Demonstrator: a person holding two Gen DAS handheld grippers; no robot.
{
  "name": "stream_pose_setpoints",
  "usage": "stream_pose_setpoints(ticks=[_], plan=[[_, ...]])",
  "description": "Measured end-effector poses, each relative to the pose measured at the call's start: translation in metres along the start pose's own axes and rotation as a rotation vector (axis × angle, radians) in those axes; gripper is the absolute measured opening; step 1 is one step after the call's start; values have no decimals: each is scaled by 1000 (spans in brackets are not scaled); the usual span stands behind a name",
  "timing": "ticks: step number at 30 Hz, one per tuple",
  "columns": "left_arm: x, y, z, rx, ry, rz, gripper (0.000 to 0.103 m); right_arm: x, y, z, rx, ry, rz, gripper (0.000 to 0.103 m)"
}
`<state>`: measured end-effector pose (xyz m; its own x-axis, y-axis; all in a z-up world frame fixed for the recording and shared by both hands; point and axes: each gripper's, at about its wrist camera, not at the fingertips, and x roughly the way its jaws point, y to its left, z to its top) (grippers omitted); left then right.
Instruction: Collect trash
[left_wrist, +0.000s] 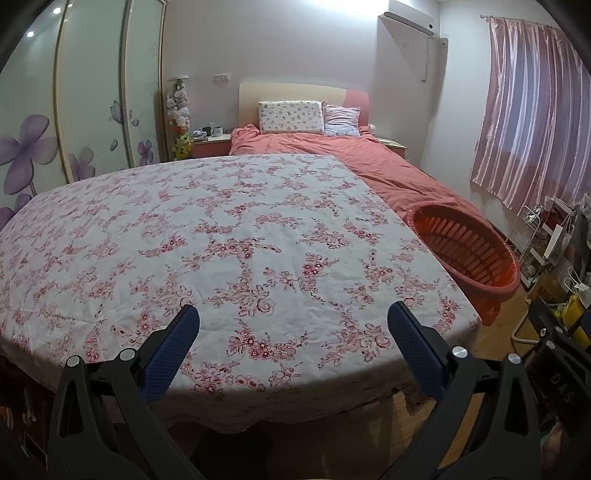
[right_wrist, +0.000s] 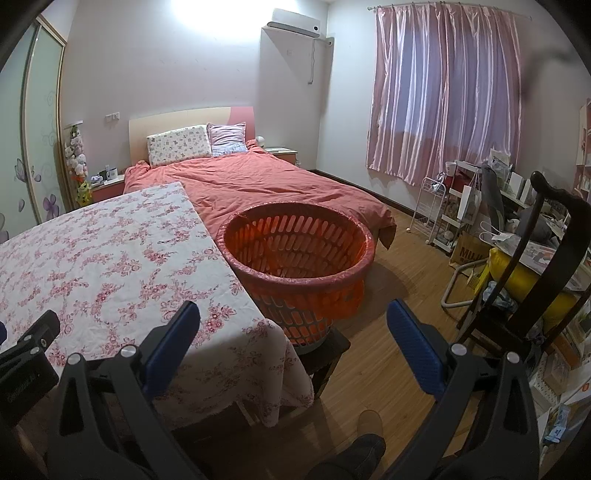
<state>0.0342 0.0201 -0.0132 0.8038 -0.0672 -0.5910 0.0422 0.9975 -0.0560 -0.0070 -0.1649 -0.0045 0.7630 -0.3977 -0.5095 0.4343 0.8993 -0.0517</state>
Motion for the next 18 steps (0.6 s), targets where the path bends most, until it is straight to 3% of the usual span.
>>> stream_pose_setpoints(ticks=[18], plan=[[0,-9,-1,33,4,-3,101,1,-1,0,6,2,-1,99]])
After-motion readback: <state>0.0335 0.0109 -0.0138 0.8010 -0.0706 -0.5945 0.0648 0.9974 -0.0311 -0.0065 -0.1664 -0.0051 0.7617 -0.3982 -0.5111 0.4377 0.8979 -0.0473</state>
